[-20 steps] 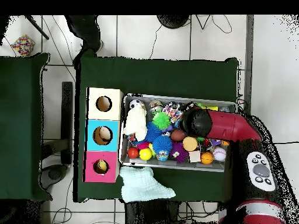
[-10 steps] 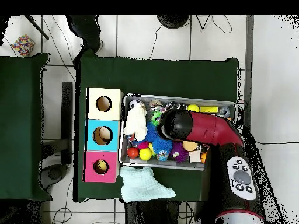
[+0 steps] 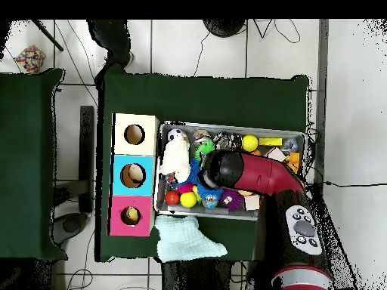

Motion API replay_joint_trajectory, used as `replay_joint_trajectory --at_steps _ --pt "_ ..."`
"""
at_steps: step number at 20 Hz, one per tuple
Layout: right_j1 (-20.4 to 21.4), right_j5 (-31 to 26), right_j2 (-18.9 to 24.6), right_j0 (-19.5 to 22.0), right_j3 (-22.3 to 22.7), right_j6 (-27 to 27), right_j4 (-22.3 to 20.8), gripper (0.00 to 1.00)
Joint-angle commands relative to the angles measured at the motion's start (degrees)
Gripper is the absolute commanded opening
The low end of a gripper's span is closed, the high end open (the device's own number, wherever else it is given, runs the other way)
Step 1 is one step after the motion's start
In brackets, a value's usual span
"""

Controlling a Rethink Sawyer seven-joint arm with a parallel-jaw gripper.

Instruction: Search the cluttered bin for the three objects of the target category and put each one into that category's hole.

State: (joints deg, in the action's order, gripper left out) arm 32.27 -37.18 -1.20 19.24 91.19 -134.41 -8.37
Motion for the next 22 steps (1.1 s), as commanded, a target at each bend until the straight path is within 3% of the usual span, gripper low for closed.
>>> replay_joint_trajectory --at_steps 1,7,15,16,19,22 --pt "-6.7 6.4 0.8 0.2 6.3 -10.4 3.3 0.00" --pt "-7.6 7.0 2.0 -0.1 9.6 -12.2 7.8 0.00" --pt "-8.4 7.4 -0.7 -3.6 7.8 -10.3 9.6 0.00" --pt "-8.3 8.4 -0.7 -3.7 8.1 -9.4 10.1 1.00" --pt "-8.4 8.9 -0.5 -3.6 7.7 -8.3 9.5 1.00" --pt "-8.7 8.0 -3.8 -6.0 4.6 -9.1 8.5 1.00"
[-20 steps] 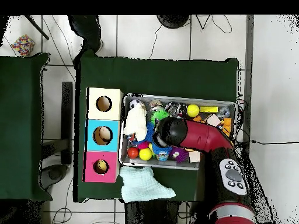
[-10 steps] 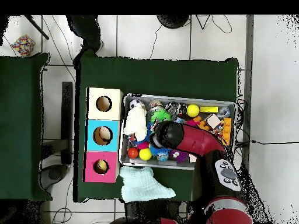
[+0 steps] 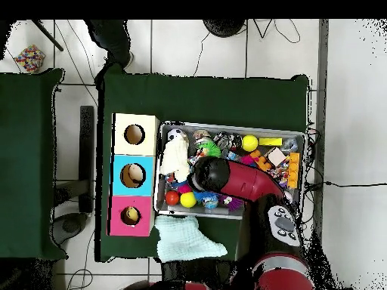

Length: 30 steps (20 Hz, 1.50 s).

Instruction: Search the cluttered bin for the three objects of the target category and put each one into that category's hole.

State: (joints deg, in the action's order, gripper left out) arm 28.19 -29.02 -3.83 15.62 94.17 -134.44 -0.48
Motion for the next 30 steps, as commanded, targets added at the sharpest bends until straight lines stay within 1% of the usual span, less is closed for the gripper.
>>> replay_joint_trajectory --at_steps 1,2,3,4,6,11,14,16,18,21,24,26,30 --pt "-4.6 1.0 -2.9 -3.3 -0.2 -9.4 0.0 1.00" --pt "-4.3 0.5 -4.6 -4.2 -2.4 -9.0 -1.0 1.00" --pt "-3.8 -1.6 -5.6 -4.6 -3.8 -8.4 -1.2 1.00" --pt "-3.2 -3.4 -6.1 -4.5 -4.5 -7.8 -1.0 1.00" --pt "-3.0 -4.6 -7.0 -4.5 -6.3 -6.2 -1.4 1.00" --pt "-4.9 -4.0 -8.9 -3.3 -12.8 0.4 -5.3 1.00" --pt "-5.0 -4.0 -8.3 -1.7 -14.6 3.8 -7.3 1.00" --pt "-4.7 -3.9 -8.6 -1.6 -15.2 4.3 -8.5 1.00" --pt "-4.6 -4.9 -7.8 -1.0 -16.2 6.0 -9.7 1.00" --pt "-4.9 -4.9 -6.4 0.1 -18.3 7.9 -11.4 1.00" --pt "-6.6 -2.7 -4.3 2.0 -19.5 9.3 -13.2 1.00" --pt "-7.7 -2.9 -3.5 3.2 -21.2 11.0 -14.8 1.00" --pt "-10.4 -1.3 -1.5 6.0 -24.0 12.9 -17.3 1.00"
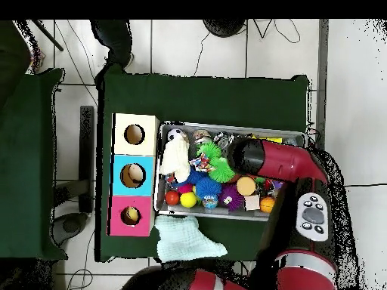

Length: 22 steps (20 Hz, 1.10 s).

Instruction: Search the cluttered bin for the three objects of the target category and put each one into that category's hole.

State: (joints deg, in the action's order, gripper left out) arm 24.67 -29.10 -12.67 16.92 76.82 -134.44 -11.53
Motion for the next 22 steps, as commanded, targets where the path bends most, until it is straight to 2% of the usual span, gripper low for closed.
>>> replay_joint_trajectory --at_steps 1,4,6,10,11,17,22 --pt "-7.0 -1.1 8.0 5.5 -7.0 13.4 -6.7 1.00" --pt "-8.2 0.1 9.8 7.3 -7.8 13.5 -8.0 1.00" --pt "-8.8 -0.3 9.9 7.5 -8.2 11.7 -8.4 1.00" --pt "-9.2 -6.3 10.3 7.6 -5.8 7.2 -5.4 1.00" --pt "-9.3 -4.0 10.1 7.3 -5.6 6.5 -6.1 1.00" --pt "-9.8 0.2 9.7 6.9 -4.7 4.7 -6.9 1.00" --pt "-9.4 2.6 9.1 6.2 -5.6 5.4 -8.6 1.00"
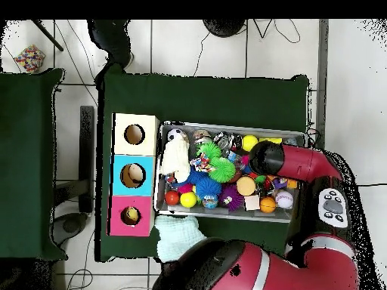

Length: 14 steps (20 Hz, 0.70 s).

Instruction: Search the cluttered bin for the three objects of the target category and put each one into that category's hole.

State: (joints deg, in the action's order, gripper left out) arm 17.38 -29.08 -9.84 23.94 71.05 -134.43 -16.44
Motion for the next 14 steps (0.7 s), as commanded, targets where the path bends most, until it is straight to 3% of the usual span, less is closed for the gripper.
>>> replay_joint_trajectory --at_steps 1,14 --pt "-2.1 2.9 6.3 -0.8 -0.2 6.0 -4.2 1.00" --pt "-0.3 1.9 6.5 -1.8 -3.9 9.4 -8.7 1.00"
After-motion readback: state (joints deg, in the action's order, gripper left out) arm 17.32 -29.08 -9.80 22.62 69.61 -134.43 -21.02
